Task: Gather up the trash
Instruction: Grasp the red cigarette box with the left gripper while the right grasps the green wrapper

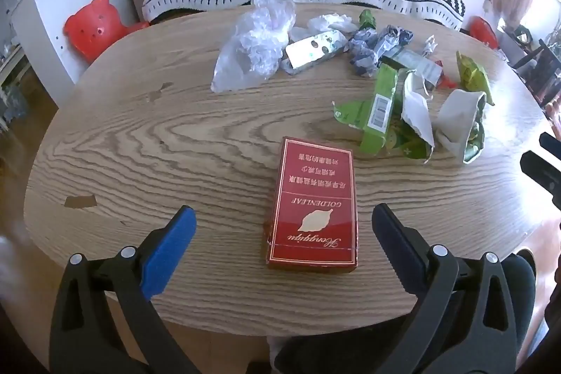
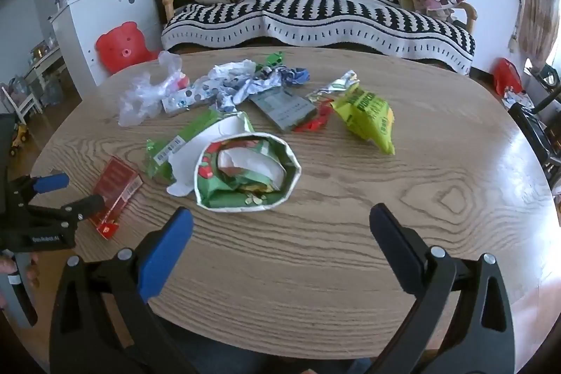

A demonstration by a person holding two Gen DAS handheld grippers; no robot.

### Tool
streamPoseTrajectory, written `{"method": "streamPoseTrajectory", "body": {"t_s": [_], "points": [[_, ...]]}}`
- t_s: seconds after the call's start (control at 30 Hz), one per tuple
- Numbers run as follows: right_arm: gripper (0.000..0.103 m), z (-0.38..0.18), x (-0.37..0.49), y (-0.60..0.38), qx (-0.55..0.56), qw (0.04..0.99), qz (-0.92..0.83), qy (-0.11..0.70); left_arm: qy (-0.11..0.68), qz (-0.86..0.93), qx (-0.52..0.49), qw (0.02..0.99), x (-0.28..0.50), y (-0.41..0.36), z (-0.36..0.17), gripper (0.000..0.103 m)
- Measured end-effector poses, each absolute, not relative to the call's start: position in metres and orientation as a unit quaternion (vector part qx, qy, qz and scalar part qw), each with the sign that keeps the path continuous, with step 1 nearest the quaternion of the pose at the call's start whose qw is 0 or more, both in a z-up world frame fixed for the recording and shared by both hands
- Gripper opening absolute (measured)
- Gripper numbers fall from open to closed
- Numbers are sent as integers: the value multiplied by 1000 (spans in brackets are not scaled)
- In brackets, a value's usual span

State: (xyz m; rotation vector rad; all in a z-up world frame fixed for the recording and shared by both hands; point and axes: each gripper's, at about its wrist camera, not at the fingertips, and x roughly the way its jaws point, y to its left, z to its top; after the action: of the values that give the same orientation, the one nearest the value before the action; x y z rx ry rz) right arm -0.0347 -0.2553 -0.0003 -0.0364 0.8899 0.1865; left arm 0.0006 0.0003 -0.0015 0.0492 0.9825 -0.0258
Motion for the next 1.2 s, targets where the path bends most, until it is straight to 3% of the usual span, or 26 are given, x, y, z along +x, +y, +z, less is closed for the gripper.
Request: {"method": "streamPoseTrajectory", "body": {"t_s": [1.2], "points": [[98,-38,12,-223,-11,871,124,475,498,-40,27,866,5,-1,-14,98]]}}
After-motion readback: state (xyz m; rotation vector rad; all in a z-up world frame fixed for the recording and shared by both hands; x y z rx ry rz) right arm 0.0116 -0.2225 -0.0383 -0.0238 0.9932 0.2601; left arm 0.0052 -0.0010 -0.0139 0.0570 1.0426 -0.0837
